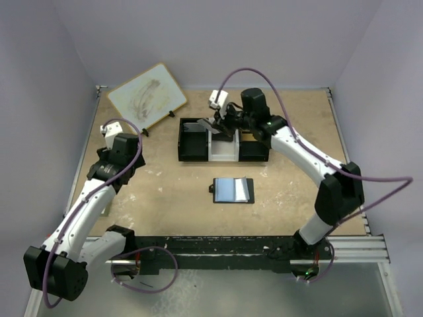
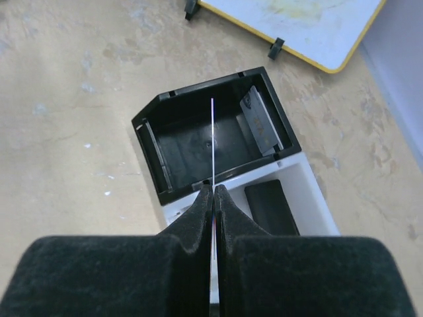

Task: Take the credit cards out of the card holder
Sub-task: Place the credit card in the storage box.

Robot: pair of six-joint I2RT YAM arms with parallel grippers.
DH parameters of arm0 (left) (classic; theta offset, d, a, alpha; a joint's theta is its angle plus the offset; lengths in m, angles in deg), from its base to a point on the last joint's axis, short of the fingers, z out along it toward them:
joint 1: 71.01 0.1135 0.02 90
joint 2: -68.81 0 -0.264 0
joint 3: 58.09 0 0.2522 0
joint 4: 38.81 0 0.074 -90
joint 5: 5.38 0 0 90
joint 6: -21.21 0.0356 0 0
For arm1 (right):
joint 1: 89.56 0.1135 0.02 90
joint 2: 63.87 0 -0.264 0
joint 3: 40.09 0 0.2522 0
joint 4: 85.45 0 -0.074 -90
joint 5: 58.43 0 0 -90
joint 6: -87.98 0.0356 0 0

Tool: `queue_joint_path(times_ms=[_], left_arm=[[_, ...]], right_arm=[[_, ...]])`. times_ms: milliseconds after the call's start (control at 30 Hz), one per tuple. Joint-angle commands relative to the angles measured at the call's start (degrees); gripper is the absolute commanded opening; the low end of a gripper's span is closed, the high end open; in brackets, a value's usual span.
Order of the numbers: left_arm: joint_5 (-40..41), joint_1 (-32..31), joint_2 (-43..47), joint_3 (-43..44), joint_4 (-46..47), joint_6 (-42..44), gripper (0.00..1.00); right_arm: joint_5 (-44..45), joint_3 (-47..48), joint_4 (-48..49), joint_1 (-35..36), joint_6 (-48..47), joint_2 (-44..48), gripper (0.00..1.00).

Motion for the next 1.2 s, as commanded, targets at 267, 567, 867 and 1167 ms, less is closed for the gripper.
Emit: queue_joint_path(times_ms=[267, 567, 867, 1167], left_arm=[[7.22, 0.16, 2.4, 0.12, 2.56, -0.62, 0.71], [7.19, 0.13, 1.83, 0.03, 2.87, -0.32, 0.71], [6.5, 0.13, 1.42, 0.07, 3.05, -0.05, 0.71], [5.59, 0.13, 1.29, -0.03, 3.1, 0.13, 0.7]], right_arm=[[0.74, 37.13, -30.61, 1.35, -17.63, -26.75, 0.0], [-1.24, 47.37, -31.85, 2.78, -18.39, -35.87, 0.0], [0.19, 48.44, -34.13, 6.27, -18.16, -39.56, 0.0], [3.37, 48.92, -33.68, 7.46, -16.74, -41.73, 0.0]])
